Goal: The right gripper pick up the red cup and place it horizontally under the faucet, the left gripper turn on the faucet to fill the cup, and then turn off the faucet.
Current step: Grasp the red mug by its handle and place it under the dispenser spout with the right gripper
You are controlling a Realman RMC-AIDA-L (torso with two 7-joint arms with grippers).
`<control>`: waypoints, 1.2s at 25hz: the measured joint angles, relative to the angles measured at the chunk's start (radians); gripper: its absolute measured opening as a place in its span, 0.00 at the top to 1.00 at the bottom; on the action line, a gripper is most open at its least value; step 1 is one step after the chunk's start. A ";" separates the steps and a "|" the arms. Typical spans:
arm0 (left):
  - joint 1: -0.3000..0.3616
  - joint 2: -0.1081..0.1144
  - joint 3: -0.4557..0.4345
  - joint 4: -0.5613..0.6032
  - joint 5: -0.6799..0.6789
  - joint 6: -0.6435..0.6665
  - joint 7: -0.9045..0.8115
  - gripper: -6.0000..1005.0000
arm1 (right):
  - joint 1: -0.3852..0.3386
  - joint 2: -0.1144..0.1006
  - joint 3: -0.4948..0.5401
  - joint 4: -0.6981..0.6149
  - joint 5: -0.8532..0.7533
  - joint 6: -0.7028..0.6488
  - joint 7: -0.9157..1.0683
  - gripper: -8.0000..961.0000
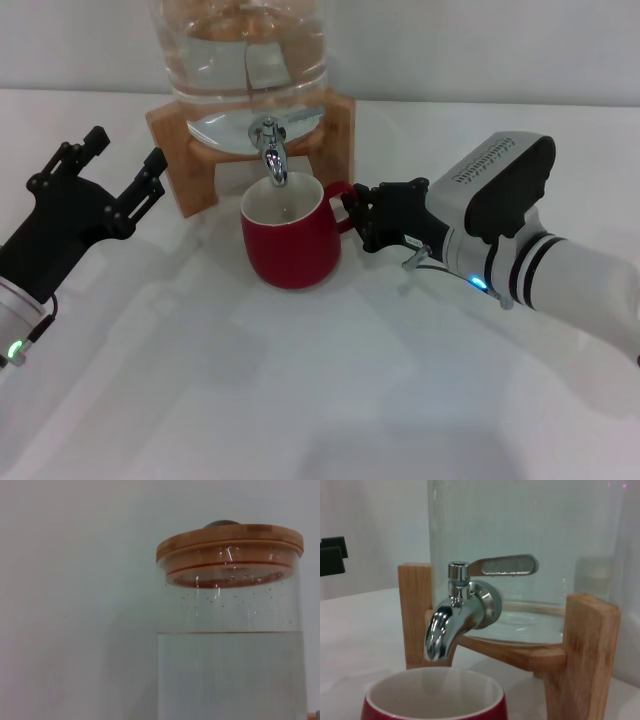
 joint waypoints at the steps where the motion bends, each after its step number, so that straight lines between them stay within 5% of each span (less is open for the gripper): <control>1: 0.000 0.000 0.000 0.000 0.000 0.000 0.000 0.25 | 0.000 0.000 0.001 0.000 0.000 0.001 0.000 0.87; 30: -0.002 0.000 0.000 -0.002 0.000 0.011 0.000 0.25 | 0.023 0.000 0.011 0.000 0.004 0.043 0.001 0.78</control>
